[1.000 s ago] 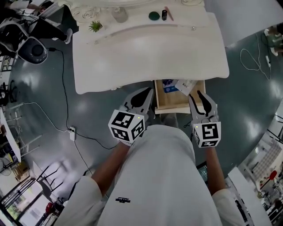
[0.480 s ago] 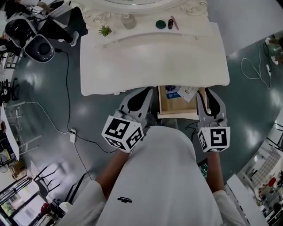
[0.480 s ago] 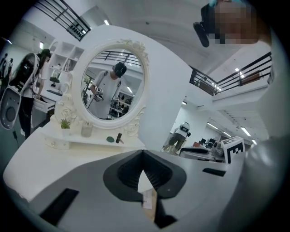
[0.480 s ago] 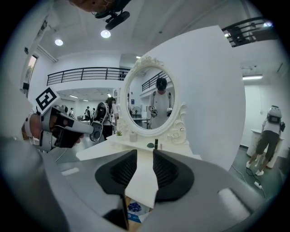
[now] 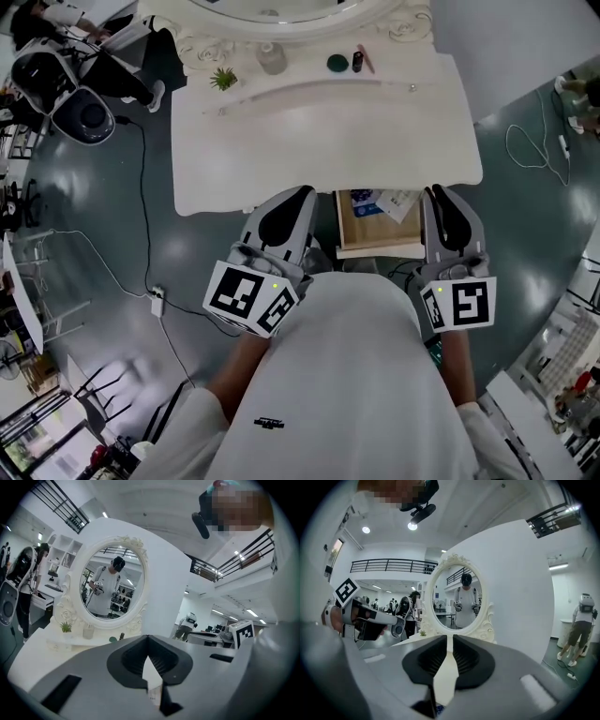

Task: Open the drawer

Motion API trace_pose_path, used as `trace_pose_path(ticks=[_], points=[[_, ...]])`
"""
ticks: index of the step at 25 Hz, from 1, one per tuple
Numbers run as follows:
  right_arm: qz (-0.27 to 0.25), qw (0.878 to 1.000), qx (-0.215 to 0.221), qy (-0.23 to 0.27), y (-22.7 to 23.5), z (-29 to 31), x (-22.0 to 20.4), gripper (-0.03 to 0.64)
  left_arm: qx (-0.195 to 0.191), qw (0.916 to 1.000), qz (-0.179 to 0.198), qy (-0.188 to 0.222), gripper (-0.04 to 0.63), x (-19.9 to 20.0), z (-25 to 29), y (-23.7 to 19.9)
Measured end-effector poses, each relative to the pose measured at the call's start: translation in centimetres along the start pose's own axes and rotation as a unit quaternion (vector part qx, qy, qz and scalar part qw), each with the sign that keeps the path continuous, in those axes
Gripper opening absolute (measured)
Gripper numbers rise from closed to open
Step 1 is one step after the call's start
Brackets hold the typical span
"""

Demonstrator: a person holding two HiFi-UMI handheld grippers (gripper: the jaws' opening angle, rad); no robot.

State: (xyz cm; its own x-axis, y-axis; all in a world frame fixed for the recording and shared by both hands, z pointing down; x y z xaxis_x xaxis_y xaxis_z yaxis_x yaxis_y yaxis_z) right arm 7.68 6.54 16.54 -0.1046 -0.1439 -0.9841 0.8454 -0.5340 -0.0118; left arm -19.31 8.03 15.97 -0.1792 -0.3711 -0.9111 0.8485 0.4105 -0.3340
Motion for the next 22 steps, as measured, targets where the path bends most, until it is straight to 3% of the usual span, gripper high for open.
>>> trace_pose_path(ticks=[10, 22], points=[[-0.009, 1.000, 0.001, -0.005, 0.4, 1.3, 1.2, 0.012, 0.020, 0.9970, 0.075, 0.002, 0.009, 1.4, 0.4, -0.3], [0.026, 0.999, 0.032, 0.010, 1.3, 1.7, 1.6, 0.012, 0.018, 0.9963, 0.084, 0.000, 0.009, 2.2, 1.1, -1.1]])
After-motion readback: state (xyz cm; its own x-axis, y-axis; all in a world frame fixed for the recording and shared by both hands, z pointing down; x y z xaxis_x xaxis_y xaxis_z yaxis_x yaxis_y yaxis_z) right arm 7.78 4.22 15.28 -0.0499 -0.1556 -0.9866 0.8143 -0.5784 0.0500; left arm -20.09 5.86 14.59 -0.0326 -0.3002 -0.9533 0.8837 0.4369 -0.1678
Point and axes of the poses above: the fingertips, and each gripper's own axes: z forward along the fingers, y to its right, x out of its top, the point moved 10 cm from there along -z, backward along the fingers, and after that the axes turned 1 degree about x, right-handed, at the moved point
